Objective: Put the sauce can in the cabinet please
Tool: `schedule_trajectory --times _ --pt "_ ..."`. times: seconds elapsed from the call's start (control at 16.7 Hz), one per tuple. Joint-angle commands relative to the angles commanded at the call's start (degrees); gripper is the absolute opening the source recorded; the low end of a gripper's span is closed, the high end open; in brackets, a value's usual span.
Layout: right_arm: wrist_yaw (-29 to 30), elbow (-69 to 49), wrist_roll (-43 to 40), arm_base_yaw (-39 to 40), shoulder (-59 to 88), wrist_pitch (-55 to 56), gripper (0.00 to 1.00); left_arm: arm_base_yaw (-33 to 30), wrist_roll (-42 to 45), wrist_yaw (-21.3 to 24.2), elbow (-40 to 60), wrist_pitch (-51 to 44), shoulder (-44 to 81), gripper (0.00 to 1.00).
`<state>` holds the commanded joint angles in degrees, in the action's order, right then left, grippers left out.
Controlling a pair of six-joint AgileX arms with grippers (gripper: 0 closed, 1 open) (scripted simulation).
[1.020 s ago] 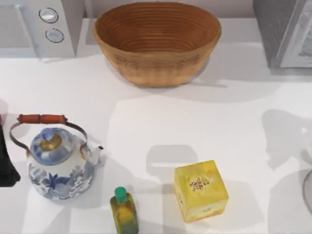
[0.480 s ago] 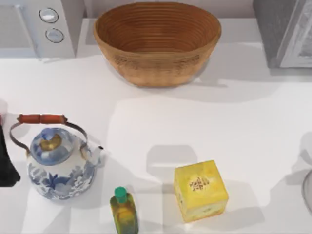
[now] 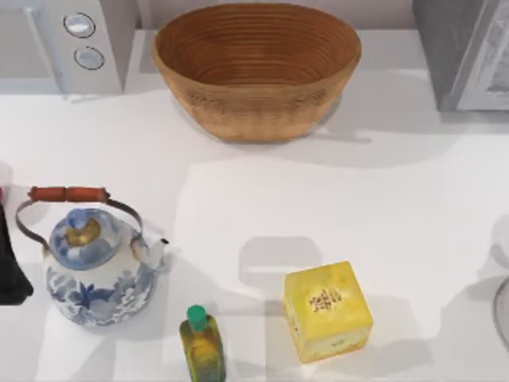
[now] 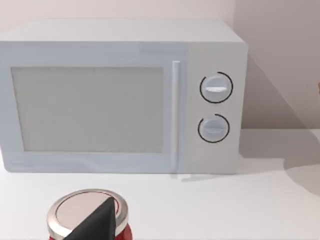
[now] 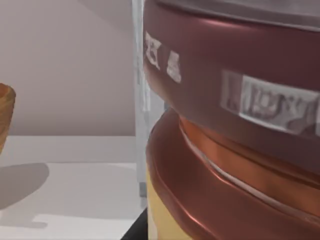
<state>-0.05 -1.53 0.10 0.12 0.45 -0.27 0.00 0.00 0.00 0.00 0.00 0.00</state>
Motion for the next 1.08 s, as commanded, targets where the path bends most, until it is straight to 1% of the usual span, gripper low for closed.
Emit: schedule_trajectory --times 0.18,0.36,0.54,1.08 --pt "0.9 -5.4 0.4 0.5 5.0 -2.0 0.0 0.0 0.0 0.0 0.0 0.0 0.0 1.0" --pt "2.3 -16.2 0.8 1.6 13.7 -5.4 0.0 0.0 0.0 0.0 0.0 0.0 0.0 1.0" --pt "4.0 -31.2 1.1 3.2 24.7 -9.5 0.0 0.0 0.0 0.0 0.0 0.0 0.0 1.0" --pt "8.9 -82.6 0.8 8.5 60.8 -23.2 0.0 0.0 0.0 0.0 0.0 0.0 0.0 1.0"
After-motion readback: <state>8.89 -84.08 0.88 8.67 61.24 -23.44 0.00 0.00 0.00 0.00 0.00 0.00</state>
